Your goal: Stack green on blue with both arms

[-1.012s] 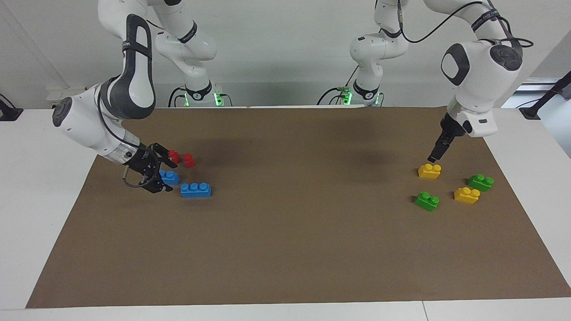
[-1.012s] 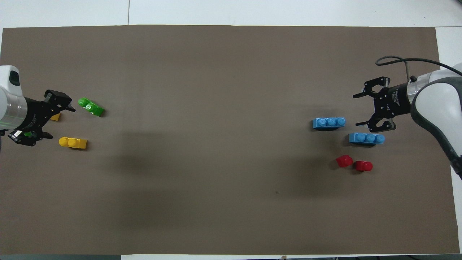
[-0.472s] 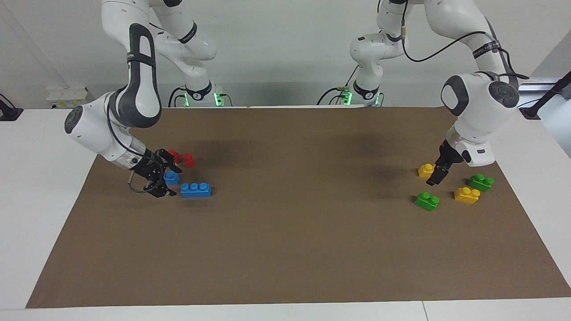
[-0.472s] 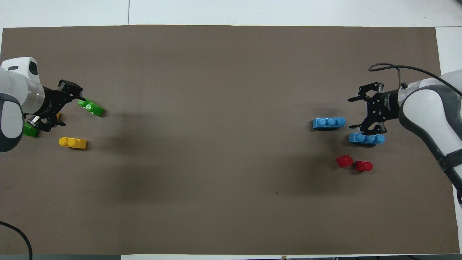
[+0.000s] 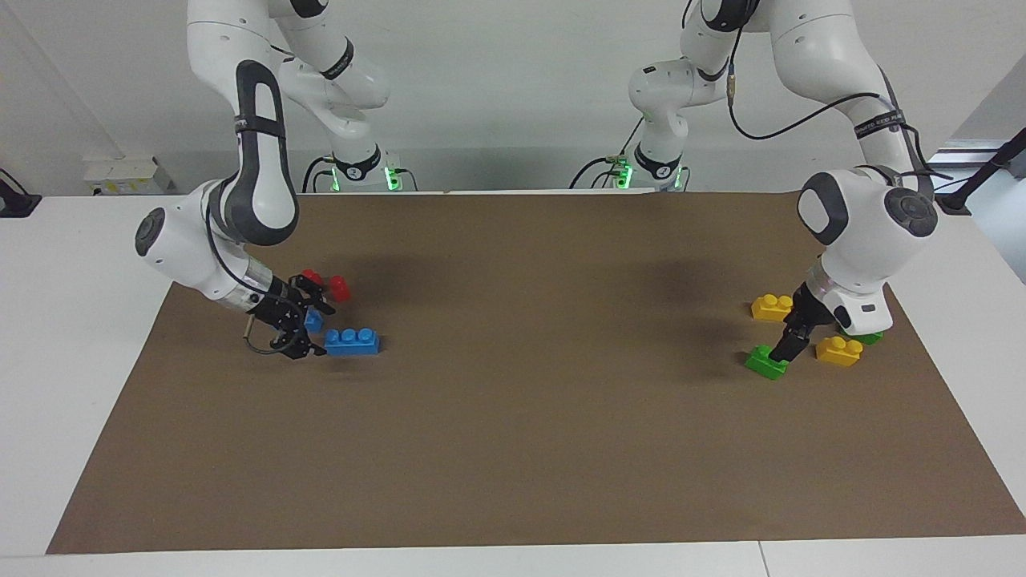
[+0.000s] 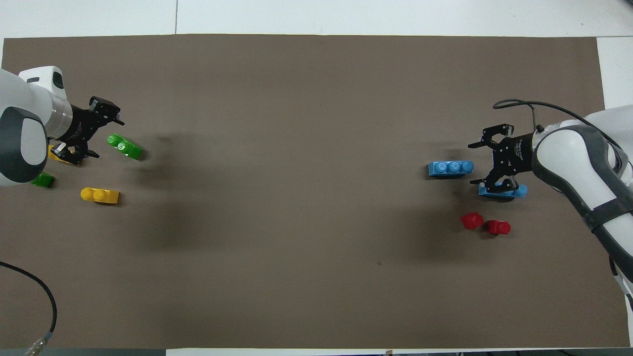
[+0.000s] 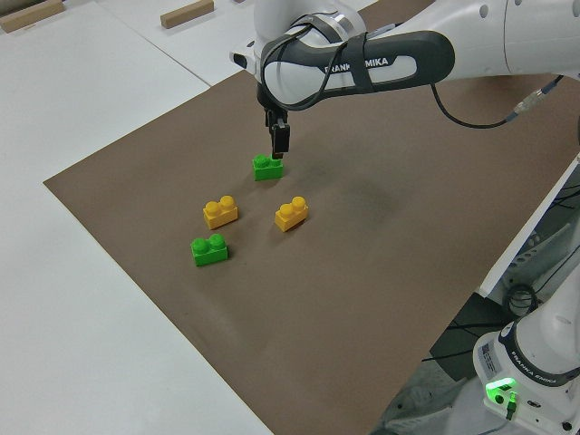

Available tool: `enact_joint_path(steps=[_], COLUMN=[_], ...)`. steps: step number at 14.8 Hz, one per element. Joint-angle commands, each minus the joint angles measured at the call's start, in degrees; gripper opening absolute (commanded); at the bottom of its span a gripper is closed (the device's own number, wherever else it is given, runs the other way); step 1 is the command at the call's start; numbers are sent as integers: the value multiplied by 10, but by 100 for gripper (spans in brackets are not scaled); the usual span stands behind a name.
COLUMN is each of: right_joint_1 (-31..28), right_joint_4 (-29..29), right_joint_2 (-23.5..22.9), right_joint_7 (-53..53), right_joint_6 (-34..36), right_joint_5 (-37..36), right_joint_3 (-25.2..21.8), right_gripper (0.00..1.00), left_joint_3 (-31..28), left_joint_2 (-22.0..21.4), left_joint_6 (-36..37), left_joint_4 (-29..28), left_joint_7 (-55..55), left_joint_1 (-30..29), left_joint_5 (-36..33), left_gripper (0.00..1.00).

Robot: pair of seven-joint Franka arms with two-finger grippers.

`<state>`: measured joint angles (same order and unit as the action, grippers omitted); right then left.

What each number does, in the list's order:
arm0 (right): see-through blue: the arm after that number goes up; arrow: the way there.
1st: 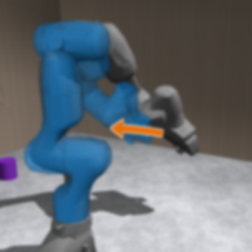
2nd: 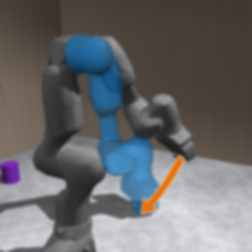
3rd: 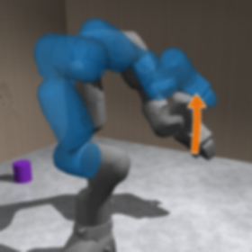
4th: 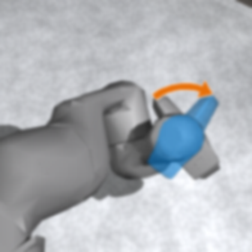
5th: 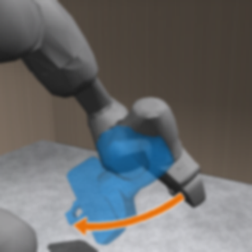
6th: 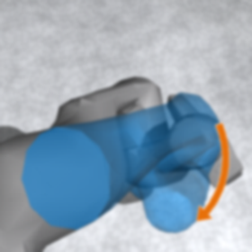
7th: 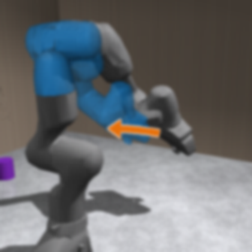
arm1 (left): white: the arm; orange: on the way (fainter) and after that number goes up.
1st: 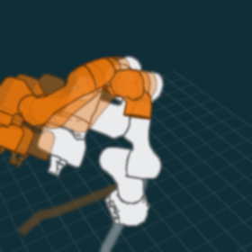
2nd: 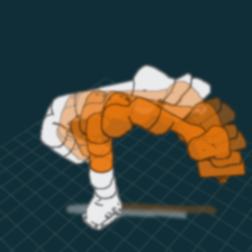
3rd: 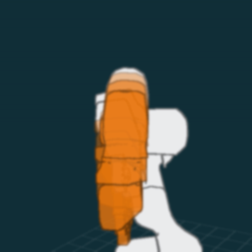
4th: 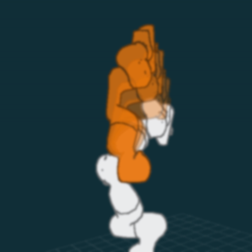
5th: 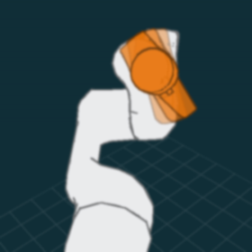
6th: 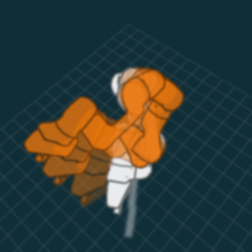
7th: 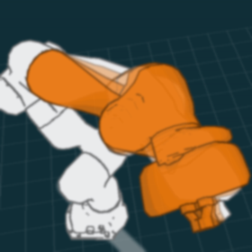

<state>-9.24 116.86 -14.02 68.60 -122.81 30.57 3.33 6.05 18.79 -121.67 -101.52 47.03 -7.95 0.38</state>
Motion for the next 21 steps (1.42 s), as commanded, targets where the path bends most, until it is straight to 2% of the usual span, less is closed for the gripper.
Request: enact_joint_path(steps=[1,6,14,21], right_joint_1=[-2,3,19,18], right_joint_4=[14,26,30,40], right_joint_2=[-2,-18,-17,-16], right_joint_7=[-24,-32,-30,-33], right_joint_6=[-23,-72,-74,-90], right_joint_5=[23,24,48,48], right_joint_3=[3,4,4,4], right_gripper=[94,94,92,90], left_joint_3=[3,3,2,1], left_joint_2=[25,38,43,44], left_joint_6=[-27,-57,-103,-108], left_joint_4=[18,8,-31,-50], left_joint_7=[3,4,8,7], left_joint_1=[-11,-20,-19,-17], left_joint_5=[7,4,3,3], left_gripper=[100,100,100,100])
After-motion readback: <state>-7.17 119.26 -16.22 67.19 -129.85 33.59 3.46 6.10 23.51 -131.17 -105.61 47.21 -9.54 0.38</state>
